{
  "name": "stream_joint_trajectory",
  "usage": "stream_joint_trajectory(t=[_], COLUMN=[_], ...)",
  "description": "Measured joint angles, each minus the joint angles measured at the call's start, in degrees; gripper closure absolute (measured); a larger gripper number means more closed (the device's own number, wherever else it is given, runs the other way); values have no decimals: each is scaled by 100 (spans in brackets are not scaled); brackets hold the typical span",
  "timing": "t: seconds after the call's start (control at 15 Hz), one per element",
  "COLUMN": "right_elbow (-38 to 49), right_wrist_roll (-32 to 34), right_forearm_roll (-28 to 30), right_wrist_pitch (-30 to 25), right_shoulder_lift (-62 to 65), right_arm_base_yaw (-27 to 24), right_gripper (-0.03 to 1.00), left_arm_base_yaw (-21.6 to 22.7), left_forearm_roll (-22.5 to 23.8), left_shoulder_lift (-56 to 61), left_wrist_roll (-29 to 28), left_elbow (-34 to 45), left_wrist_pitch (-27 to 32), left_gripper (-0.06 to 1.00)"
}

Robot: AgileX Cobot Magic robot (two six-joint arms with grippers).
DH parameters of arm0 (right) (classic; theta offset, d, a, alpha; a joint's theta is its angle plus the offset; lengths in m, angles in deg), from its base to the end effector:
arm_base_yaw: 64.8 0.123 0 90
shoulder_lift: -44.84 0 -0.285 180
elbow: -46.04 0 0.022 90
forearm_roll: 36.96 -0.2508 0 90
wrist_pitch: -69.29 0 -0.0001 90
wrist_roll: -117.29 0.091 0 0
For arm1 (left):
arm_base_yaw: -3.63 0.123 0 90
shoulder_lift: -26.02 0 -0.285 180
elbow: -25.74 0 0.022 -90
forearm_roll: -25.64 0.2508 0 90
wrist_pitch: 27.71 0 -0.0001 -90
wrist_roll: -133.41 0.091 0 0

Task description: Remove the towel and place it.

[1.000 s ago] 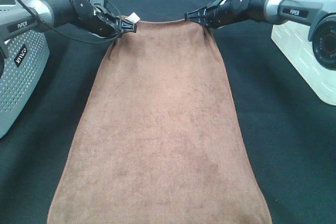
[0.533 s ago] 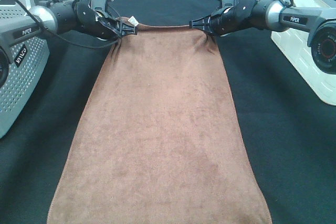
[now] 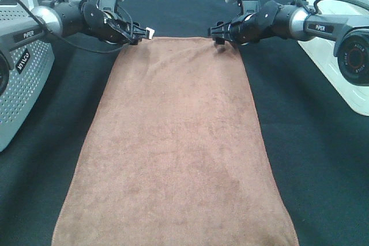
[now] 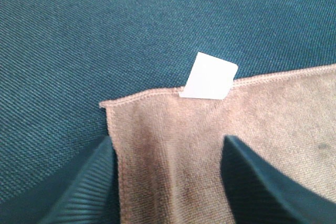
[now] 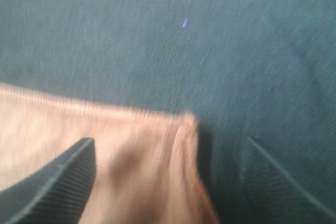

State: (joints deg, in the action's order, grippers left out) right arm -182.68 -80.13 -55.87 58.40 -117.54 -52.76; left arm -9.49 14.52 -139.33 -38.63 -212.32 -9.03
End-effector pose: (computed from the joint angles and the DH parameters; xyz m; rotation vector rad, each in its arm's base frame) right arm 0.5714 0.1276 0.0779 -0.2406 2.1559 0.1988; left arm 0.5787 -0.1407 0.0885 0.2367 2.1875 -0.2217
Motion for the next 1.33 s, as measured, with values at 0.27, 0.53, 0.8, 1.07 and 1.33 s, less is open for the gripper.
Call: stream_joint_trajectory(t=[0.27,0.53,0.8,1.07,1.33], right_elbow=[0,0,0,0,57], right_wrist_roll=[0,34,1014,1049,1077], right_forearm_roll=[413,584,814,945,1180], right_wrist_pitch=[-934,-2080,-3472,-4681,-5816], right_shoulder_lift=[539,1679,2681,3535,4131], right_arm_base_yaw=[0,0,-235,-980,-1192], right_gripper=[22,22,13,12,13], left_arm_base_yaw=[0,6,298,985,1037], left_forearm_roll=[355,630,934,1501,1467], left_shoulder_lift=[309,1329,2326,3134,3747], left_wrist_roll=[-23,-269,-699,-1146,-1209], left_elbow=[0,0,-17,-29,258], left_wrist_pitch=[991,2406,3696,4882,5082], left_gripper=[11,6,6,6,6])
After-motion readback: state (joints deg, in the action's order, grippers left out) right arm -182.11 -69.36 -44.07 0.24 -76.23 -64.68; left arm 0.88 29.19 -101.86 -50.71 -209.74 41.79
